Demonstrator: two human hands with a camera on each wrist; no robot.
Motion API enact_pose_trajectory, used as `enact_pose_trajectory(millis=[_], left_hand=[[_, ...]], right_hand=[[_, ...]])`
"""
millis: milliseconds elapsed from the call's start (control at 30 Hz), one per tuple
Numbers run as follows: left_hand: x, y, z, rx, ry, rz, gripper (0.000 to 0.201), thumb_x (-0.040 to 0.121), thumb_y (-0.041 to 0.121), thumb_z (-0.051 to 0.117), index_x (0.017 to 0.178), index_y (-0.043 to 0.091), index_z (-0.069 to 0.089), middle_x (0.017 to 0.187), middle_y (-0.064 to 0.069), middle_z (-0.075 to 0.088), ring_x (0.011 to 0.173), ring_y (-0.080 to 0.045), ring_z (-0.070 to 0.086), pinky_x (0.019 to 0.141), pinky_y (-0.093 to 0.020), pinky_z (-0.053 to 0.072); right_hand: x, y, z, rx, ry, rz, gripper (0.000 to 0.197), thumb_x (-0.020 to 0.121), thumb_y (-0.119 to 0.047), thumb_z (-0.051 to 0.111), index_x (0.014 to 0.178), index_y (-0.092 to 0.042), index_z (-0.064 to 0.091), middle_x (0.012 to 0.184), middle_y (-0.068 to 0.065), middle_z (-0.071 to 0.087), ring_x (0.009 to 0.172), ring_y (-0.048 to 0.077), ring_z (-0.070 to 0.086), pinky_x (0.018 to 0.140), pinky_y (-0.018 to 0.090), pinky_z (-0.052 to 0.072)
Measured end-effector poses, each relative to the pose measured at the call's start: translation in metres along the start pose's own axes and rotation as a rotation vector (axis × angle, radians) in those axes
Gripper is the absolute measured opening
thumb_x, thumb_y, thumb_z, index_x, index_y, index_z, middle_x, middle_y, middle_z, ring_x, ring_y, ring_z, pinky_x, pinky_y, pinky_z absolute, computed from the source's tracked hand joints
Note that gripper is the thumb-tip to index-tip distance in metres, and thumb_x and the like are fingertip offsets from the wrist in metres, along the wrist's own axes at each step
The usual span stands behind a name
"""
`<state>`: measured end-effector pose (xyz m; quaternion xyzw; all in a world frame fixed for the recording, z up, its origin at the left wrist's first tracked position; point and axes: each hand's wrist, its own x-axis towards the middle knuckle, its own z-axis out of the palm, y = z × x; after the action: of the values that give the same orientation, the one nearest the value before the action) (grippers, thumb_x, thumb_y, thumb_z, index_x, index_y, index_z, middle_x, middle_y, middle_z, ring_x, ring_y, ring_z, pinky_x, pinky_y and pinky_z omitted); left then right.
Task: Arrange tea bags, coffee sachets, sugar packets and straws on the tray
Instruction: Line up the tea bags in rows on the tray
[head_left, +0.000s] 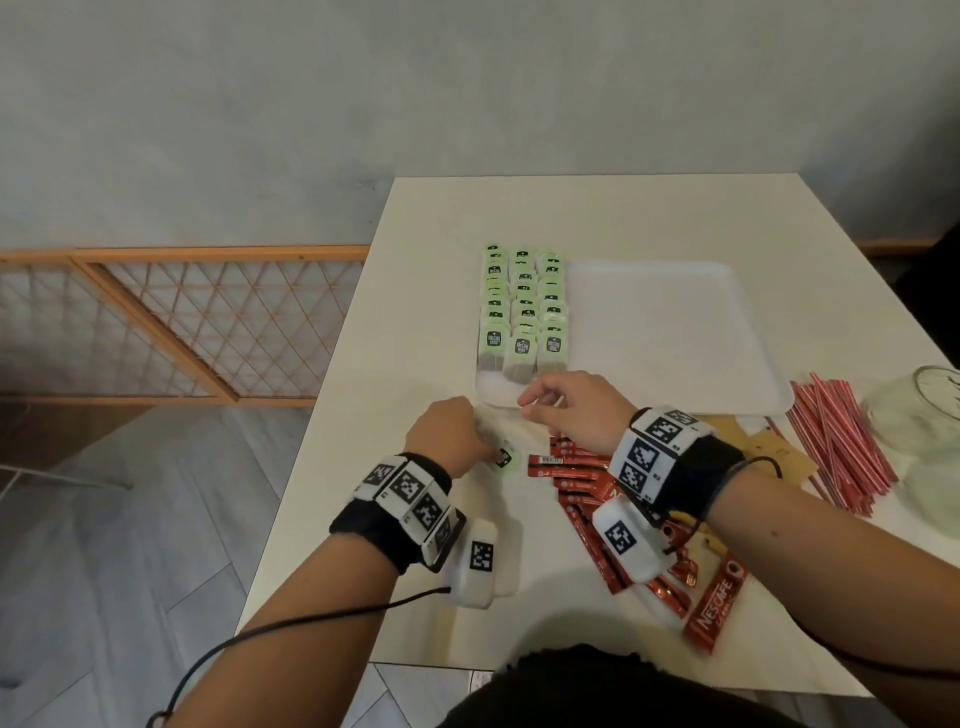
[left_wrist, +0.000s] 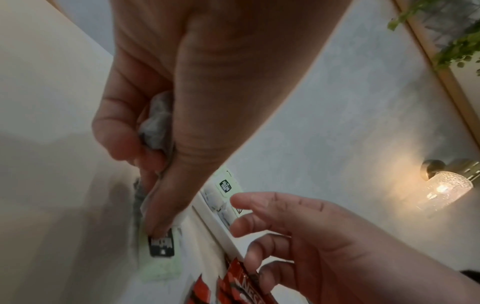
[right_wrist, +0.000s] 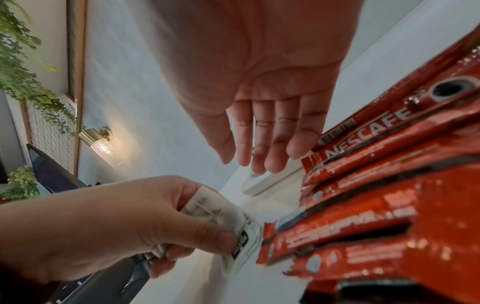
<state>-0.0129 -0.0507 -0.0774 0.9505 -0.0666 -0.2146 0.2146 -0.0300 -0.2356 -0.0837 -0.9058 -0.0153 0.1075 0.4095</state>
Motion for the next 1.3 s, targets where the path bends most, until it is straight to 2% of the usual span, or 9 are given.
enact_pose_trajectory(millis=[100,167,300,400,533,700,867,1100,1300], left_hand=[[0.002,-0.003,-0.002,-0.059,-0.017,0.000,0.028,0.082,0.024,0.072,0.070,0.012,0.049,0.070,-0.004,0.059,0.050,-0.017,0.057,0.043,-0.022,0.040],[0.003,-0.004,-0.003,-0.238,-0.020,0.004,0.026,0.080,0.021,0.075,0.070,0.010,0.053,0.066,-0.005,0.058,0.052,-0.018,0.057,0.046,-0.024,0.045],[0.000,0.001,-0.012,-0.655,0.004,0.012,0.024,0.078,0.019,0.079,0.073,0.012,0.057,0.060,0.002,0.052,0.052,-0.011,0.049,0.048,-0.022,0.043],[-0.001,0.006,-0.020,-0.788,-0.028,0.034,0.012,0.084,0.018,0.075,0.084,0.013,0.064,0.068,0.001,0.056,0.053,-0.010,0.049,0.048,-0.022,0.045],[0.005,0.001,-0.026,-0.853,-0.038,0.020,0.018,0.094,0.016,0.063,0.108,0.005,0.062,0.080,-0.004,0.058,0.059,-0.011,0.056,0.050,-0.022,0.049],[0.015,-0.009,-0.040,-0.875,0.011,-0.006,0.012,0.097,0.016,0.054,0.101,0.007,0.061,0.084,-0.006,0.056,0.066,-0.015,0.058,0.053,-0.023,0.053],[0.030,-0.020,-0.047,-0.923,0.063,-0.048,0.014,0.098,0.013,0.053,0.106,0.003,0.059,0.084,-0.008,0.056,0.069,-0.017,0.060,0.058,-0.027,0.059],[0.043,-0.030,-0.046,-1.057,0.116,-0.083,0.022,0.096,0.007,0.055,0.116,-0.003,0.058,0.099,-0.017,0.063,0.075,-0.022,0.065,0.066,-0.033,0.062],[0.049,-0.027,-0.045,-1.160,0.065,-0.070,0.026,0.095,0.007,0.060,0.119,-0.002,0.058,0.103,-0.017,0.067,0.082,-0.024,0.070,0.076,-0.036,0.062]], right_hand=[[-0.004,0.000,0.000,0.003,-0.011,0.017,0.010,0.089,-0.035,0.065,0.098,-0.030,0.067,0.094,-0.006,0.063,0.079,0.008,0.059,0.072,0.024,0.042],[-0.005,-0.001,0.000,0.029,-0.007,0.024,0.013,0.087,-0.035,0.068,0.099,-0.029,0.067,0.095,-0.006,0.062,0.082,0.007,0.058,0.071,0.022,0.041],[-0.004,-0.005,0.001,0.029,-0.002,0.027,0.021,0.083,-0.037,0.073,0.098,-0.025,0.066,0.093,-0.005,0.066,0.083,0.010,0.063,0.073,0.024,0.047],[0.001,-0.008,0.000,-0.001,0.021,0.001,0.023,0.085,-0.033,0.072,0.087,-0.013,0.061,0.080,0.002,0.069,0.073,0.015,0.068,0.070,0.033,0.054],[0.011,-0.011,-0.012,-0.045,0.101,-0.030,0.022,0.086,-0.027,0.071,0.081,-0.016,0.053,0.080,0.009,0.068,0.074,0.024,0.067,0.069,0.037,0.054],[0.027,-0.014,-0.019,-0.119,0.140,-0.069,0.011,0.090,-0.026,0.067,0.085,-0.018,0.063,0.085,0.001,0.067,0.079,0.018,0.061,0.074,0.029,0.049],[0.047,-0.019,-0.008,-0.126,0.083,-0.042,0.015,0.090,-0.026,0.065,0.088,-0.012,0.069,0.086,0.006,0.069,0.079,0.022,0.064,0.075,0.031,0.050],[0.080,-0.018,0.001,-0.175,0.138,0.050,0.012,0.090,-0.031,0.065,0.086,-0.020,0.064,0.076,-0.009,0.058,0.079,0.016,0.059,0.077,0.032,0.052],[0.088,-0.018,0.000,-0.103,0.176,0.067,0.012,0.089,-0.028,0.067,0.089,-0.016,0.065,0.075,-0.007,0.058,0.075,0.015,0.058,0.072,0.029,0.051]])
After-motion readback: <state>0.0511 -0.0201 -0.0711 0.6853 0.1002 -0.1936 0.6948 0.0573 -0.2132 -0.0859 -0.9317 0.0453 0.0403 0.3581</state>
